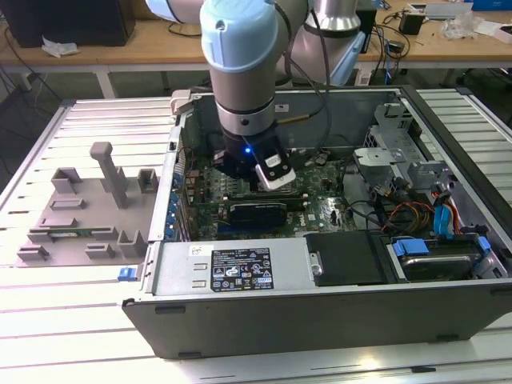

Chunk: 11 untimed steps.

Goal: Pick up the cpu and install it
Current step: 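Install the second cpu locking lever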

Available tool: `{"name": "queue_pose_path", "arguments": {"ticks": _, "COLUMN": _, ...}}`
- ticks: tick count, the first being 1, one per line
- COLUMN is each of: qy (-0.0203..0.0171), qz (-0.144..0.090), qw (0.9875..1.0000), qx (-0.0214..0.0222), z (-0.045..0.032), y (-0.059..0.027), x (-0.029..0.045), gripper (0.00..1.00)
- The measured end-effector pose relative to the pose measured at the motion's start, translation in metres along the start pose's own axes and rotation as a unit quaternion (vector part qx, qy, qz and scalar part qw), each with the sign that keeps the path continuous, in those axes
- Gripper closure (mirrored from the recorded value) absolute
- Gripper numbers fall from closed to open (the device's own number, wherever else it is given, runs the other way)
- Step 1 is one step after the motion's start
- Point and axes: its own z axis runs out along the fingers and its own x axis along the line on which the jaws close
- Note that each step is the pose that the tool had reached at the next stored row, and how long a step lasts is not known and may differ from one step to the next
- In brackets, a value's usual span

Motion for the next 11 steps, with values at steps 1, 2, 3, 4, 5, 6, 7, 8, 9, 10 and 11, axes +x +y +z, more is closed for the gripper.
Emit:
{"name": "queue_pose_path", "arguments": {"ticks": 1, "qy": 0.0000, "qz": 0.000, "qw": 1.0000, "qx": 0.0010, "z": 0.0003, "y": 0.0006, "x": -0.0036, "gripper": 0.89}}
{"name": "queue_pose_path", "arguments": {"ticks": 2, "qy": 0.0000, "qz": 0.000, "qw": 1.0000, "qx": 0.0022, "z": 0.0007, "y": 0.0016, "x": -0.0081, "gripper": 0.89}}
{"name": "queue_pose_path", "arguments": {"ticks": 3, "qy": 0.0000, "qz": 0.000, "qw": 1.0000, "qx": 0.0029, "z": 0.0010, "y": 0.0023, "x": -0.0108, "gripper": 0.89}}
{"name": "queue_pose_path", "arguments": {"ticks": 4, "qy": -0.0001, "qz": 0.000, "qw": 1.0000, "qx": 0.0037, "z": 0.0018, "y": 0.0042, "x": -0.0167, "gripper": 0.89}}
{"name": "queue_pose_path", "arguments": {"ticks": 5, "qy": -0.0001, "qz": 0.000, "qw": 1.0000, "qx": 0.0041, "z": 0.0023, "y": 0.0057, "x": -0.0200, "gripper": 0.89}}
{"name": "queue_pose_path", "arguments": {"ticks": 6, "qy": -0.0001, "qz": 0.000, "qw": 1.0000, "qx": 0.0044, "z": 0.0028, "y": 0.0071, "x": -0.0224, "gripper": 0.89}}
{"name": "queue_pose_path", "arguments": {"ticks": 7, "qy": -0.0002, "qz": 0.000, "qw": 1.0000, "qx": 0.0050, "z": 0.0036, "y": 0.0099, "x": -0.0254, "gripper": 0.89}}
{"name": "queue_pose_path", "arguments": {"ticks": 8, "qy": -0.0001, "qz": 0.000, "qw": 1.0000, "qx": 0.0055, "z": 0.0041, "y": 0.0121, "x": -0.0266, "gripper": 0.89}}
{"name": "queue_pose_path", "arguments": {"ticks": 9, "qy": -0.0003, "qz": 0.000, "qw": 1.0000, "qx": 0.0073, "z": 0.0057, "y": 0.0184, "x": -0.0276, "gripper": 0.89}}
{"name": "queue_pose_path", "arguments": {"ticks": 10, "qy": -0.0005, "qz": 0.000, "qw": 1.0000, "qx": 0.0091, "z": 0.0068, "y": 0.0239, "x": -0.0274, "gripper": 0.89}}
{"name": "queue_pose_path", "arguments": {"ticks": 11, "qy": -0.0005, "qz": 0.000, "qw": 0.9999, "qx": 0.0100, "z": 0.0074, "y": 0.0267, "x": -0.0273, "gripper": 0.89}}
